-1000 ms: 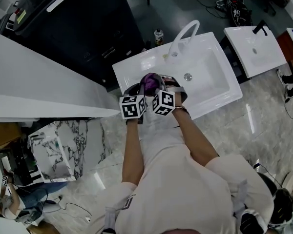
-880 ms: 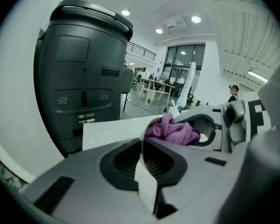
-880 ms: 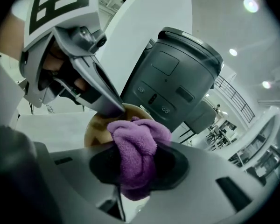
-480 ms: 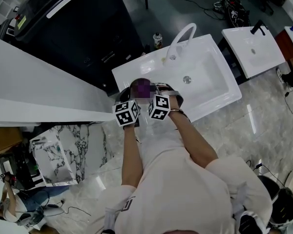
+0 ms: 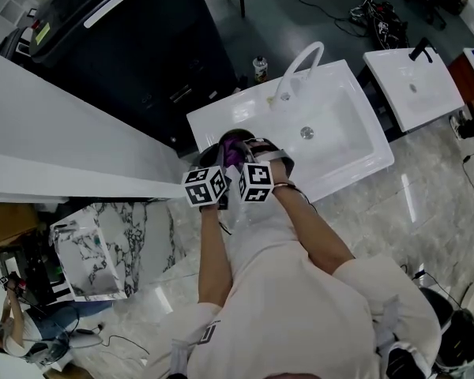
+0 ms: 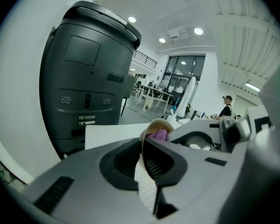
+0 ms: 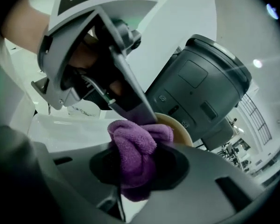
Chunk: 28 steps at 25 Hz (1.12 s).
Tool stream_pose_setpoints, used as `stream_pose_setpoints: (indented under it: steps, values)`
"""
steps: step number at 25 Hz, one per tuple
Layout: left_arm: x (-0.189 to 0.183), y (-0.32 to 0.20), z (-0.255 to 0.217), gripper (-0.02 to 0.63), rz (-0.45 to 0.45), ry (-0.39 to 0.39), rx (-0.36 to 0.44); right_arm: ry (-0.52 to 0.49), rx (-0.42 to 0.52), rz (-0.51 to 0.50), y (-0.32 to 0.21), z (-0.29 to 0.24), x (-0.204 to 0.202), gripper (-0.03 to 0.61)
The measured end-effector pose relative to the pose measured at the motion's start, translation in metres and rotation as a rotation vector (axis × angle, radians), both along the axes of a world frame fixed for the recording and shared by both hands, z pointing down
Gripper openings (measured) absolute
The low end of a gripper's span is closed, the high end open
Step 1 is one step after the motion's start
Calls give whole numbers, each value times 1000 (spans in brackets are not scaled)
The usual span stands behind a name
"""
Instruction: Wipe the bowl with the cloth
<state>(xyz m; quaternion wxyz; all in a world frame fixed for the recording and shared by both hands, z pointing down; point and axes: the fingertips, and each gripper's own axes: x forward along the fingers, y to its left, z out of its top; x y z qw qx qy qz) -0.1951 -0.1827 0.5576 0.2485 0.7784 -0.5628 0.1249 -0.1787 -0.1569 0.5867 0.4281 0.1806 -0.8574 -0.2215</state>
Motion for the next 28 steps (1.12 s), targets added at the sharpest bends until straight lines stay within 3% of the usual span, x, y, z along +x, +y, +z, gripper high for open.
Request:
stream_pose_setpoints:
  steps: [8,16,19,22,28]
  values:
    - [14,7,25,32,106,-71,-61,-44,3,148,-20,15,18,107]
    - [-4,-8,56,17,25,-155,-118,-106,17,196,-39,1,31,107]
    - [-7,-7,61,15,69,-291,-120,-205,36,261,-52,-22,40,107]
    - [-1,2,66,15,170,-452,-91,-310,-16,275,-52,-35,45,107]
    - [17,-1,35,15,346,-716,120,-494,-124,257,-56,-59,58,107]
